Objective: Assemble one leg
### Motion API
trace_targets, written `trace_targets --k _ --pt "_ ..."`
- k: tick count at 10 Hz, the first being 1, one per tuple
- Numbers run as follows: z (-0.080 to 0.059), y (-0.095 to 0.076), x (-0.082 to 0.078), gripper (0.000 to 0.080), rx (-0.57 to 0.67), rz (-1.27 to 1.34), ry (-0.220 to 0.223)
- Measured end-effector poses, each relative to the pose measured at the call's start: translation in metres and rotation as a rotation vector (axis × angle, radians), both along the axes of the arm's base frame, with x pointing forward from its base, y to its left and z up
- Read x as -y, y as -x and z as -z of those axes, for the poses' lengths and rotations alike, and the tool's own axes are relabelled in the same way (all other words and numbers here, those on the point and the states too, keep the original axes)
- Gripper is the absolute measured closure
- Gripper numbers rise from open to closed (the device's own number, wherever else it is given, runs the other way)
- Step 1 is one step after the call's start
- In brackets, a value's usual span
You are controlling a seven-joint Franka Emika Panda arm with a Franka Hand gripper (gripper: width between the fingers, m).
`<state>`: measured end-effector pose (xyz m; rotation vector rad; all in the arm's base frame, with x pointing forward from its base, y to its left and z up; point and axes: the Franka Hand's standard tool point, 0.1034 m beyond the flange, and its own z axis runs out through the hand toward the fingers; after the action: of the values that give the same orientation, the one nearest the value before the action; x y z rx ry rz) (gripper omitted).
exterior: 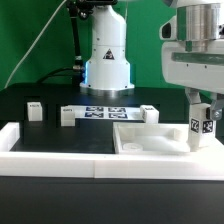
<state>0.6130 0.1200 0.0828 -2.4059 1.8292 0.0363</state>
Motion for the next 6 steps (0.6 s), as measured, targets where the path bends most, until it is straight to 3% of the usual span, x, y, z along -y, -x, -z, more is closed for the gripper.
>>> trace_targets --k 1,4,6 --pt "0.0001 -0.0006 0.0017 0.0508 -0.006 0.066 -0.022" --pt "0.0002 -0.0007 0.0017 0.0508 -0.009 0.095 -0.034" --pt "0.0001 -0.0009 0.0036 0.0270 0.009 -0.052 -0.024"
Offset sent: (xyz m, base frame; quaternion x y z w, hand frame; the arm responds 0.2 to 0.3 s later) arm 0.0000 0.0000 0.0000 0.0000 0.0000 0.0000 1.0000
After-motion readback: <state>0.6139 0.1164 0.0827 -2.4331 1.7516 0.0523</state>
